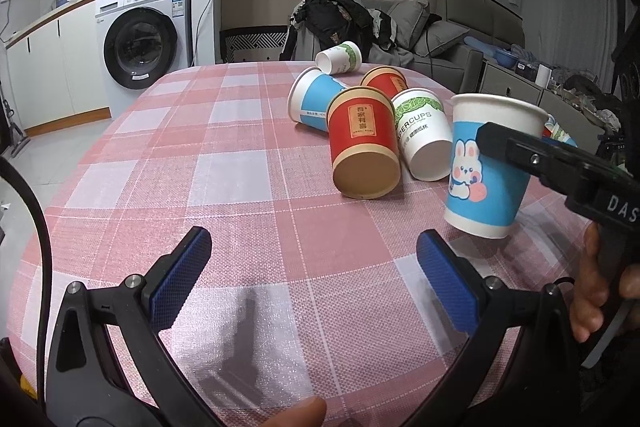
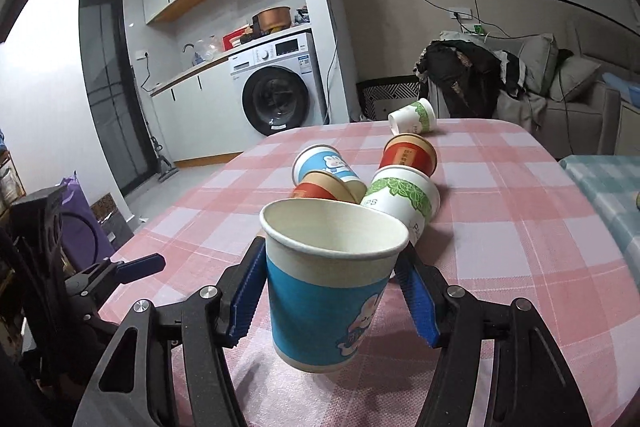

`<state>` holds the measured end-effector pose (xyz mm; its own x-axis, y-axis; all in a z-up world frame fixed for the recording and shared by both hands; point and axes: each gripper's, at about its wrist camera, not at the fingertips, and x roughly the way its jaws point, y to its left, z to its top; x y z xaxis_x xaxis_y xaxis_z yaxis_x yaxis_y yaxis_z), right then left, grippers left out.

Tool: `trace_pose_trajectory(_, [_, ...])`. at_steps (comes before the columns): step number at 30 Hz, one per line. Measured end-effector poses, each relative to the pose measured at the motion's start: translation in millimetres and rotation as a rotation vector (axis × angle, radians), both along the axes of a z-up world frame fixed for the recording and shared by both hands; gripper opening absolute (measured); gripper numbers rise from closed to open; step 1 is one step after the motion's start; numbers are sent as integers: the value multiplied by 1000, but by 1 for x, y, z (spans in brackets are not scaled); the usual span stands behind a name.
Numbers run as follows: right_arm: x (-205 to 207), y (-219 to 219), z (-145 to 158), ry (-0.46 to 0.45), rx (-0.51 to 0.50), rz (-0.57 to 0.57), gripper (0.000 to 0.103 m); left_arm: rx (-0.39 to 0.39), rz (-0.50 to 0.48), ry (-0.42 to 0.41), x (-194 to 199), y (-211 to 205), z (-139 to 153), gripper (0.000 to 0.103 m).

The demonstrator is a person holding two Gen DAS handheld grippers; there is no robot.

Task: Flip cup upright
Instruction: 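Lift the blue cup with the right gripper, set it rim-up, open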

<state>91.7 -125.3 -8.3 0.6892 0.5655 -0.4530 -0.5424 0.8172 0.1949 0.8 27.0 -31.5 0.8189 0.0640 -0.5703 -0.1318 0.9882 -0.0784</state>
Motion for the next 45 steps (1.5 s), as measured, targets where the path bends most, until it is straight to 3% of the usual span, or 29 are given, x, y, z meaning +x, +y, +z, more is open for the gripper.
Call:
trace_pose_trajectory(13, [-10, 17, -10, -37, -97, 16, 65, 8, -3, -3, 1, -1, -1, 102])
trace_pose_trajectory(32, [-29, 13, -18, -57, -81, 42, 66, -2, -6, -1, 2, 2, -2, 102])
trace_pose_trajectory(37, [-30, 12, -19, -47, -73, 65, 69, -1, -6, -6, 1, 4, -1, 102])
trace_pose_trajectory(41, [-30, 11, -18, -40, -57, 81, 81, -1, -7, -6, 1, 4, -1, 102])
trace_pose_trajectory(45, [-32, 13, -16, -54, -64, 85, 82, -1, -7, -5, 1, 3, -1, 102])
